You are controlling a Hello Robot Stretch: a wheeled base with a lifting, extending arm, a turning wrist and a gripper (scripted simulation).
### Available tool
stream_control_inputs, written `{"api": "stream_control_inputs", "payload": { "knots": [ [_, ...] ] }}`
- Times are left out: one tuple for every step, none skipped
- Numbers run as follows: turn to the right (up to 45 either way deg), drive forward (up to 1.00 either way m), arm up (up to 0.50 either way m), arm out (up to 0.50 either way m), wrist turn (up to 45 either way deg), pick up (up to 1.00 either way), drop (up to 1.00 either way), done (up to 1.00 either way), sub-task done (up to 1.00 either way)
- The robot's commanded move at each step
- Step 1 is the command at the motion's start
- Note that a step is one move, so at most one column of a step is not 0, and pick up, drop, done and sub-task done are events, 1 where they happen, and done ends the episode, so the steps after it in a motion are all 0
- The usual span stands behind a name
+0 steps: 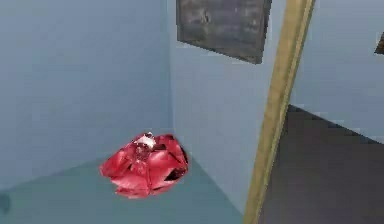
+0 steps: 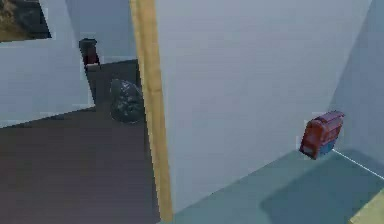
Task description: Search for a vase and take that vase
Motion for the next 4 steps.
{"api": "stream_control_inputs", "payload": {
  "knots": [
    [45.0, 0.0, 0.0, 0.0, 0.0, 0.0, 0.0, 0.0, 0.0],
    [45.0, 0.0, 0.0, 0.0, 0.0, 0.0, 0.0, 0.0, 0.0],
    [45.0, 0.0, 0.0, 0.0, 0.0, 0.0, 0.0, 0.0, 0.0],
    [15.0, 0.0, 0.0, 0.0, 0.0, 0.0, 0.0, 0.0, 0.0]
  ]
}}
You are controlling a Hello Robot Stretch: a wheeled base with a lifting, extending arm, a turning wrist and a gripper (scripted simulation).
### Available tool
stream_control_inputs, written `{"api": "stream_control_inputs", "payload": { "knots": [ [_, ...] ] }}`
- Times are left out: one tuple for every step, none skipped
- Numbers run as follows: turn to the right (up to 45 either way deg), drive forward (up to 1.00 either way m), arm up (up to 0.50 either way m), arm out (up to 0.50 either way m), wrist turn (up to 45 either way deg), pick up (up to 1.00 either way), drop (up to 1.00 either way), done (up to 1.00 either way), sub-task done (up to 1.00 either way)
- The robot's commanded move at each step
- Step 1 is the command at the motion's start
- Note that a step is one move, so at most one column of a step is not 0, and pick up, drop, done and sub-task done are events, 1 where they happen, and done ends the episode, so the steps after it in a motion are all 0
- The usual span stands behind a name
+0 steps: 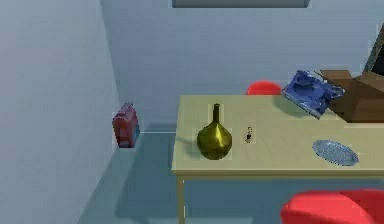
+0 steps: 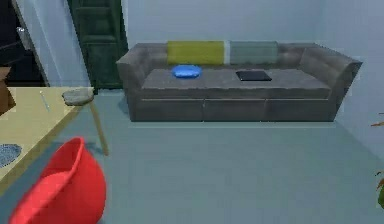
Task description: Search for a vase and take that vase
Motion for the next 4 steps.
{"api": "stream_control_inputs", "payload": {
  "knots": [
    [0.0, 0.15, 0.0, 0.0, 0.0, 0.0, 0.0, 0.0, 0.0],
    [-45.0, 0.0, 0.0, 0.0, 0.0, 0.0, 0.0, 0.0, 0.0],
    [-30.0, 0.0, 0.0, 0.0, 0.0, 0.0, 0.0, 0.0, 0.0],
    [0.0, 0.0, 0.5, 0.0, 0.0, 0.0, 0.0, 0.0, 0.0]
  ]
}}
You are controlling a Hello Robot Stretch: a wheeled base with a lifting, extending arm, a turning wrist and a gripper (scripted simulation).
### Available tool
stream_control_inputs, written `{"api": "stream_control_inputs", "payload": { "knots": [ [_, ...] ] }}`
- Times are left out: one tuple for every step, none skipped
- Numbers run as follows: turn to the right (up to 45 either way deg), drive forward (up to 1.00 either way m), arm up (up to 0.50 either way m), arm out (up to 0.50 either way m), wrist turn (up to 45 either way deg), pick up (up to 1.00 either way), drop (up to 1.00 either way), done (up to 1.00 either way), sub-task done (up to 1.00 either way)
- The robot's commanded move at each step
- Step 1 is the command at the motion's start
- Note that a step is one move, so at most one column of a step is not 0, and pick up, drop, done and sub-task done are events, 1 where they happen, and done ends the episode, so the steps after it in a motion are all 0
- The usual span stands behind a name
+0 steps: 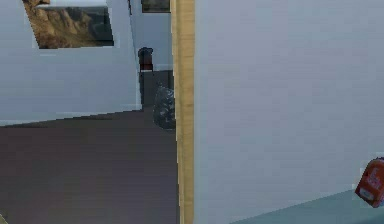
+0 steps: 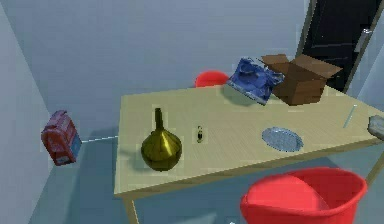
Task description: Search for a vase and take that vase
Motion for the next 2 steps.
{"api": "stream_control_inputs", "payload": {
  "knots": [
    [0.0, 0.0, 0.38, 0.0, 0.0, 0.0, 0.0, 0.0, 0.0],
    [0.0, 0.0, 0.0, 0.34, 0.0, 0.0, 0.0, 0.0, 0.0]
  ]
}}
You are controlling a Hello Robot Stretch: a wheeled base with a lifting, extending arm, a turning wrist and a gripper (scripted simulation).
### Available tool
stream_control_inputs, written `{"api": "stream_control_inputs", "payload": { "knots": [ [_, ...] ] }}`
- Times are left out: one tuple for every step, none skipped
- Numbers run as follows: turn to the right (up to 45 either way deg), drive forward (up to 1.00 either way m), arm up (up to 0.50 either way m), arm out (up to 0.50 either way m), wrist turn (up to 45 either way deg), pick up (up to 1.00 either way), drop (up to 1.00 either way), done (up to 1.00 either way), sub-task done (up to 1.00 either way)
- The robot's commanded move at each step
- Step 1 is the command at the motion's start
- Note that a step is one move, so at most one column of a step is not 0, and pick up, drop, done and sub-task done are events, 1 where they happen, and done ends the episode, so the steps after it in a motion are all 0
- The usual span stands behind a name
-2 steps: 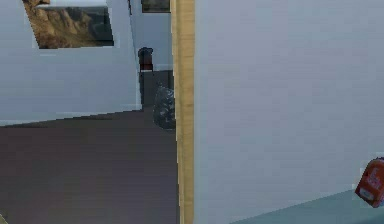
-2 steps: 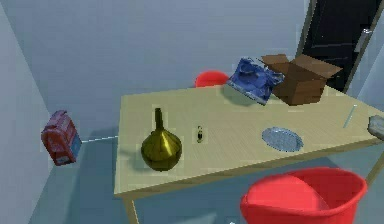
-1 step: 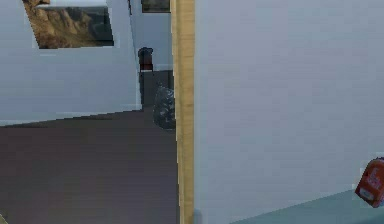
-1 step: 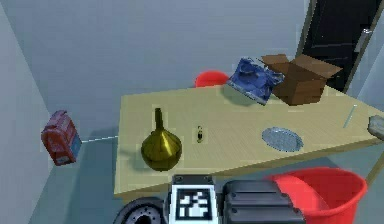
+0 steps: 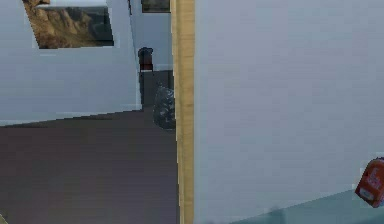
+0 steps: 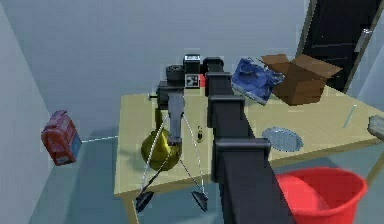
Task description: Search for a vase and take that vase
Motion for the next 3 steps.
{"api": "stream_control_inputs", "payload": {
  "knots": [
    [0.0, 0.0, 0.0, 0.0, 45.0, 0.0, 0.0, 0.0, 0.0],
    [0.0, 0.0, 0.0, 0.0, 45.0, 0.0, 0.0, 0.0, 0.0],
    [0.0, 0.0, 0.0, 0.0, 45.0, 0.0, 0.0, 0.0, 0.0]
  ]
}}
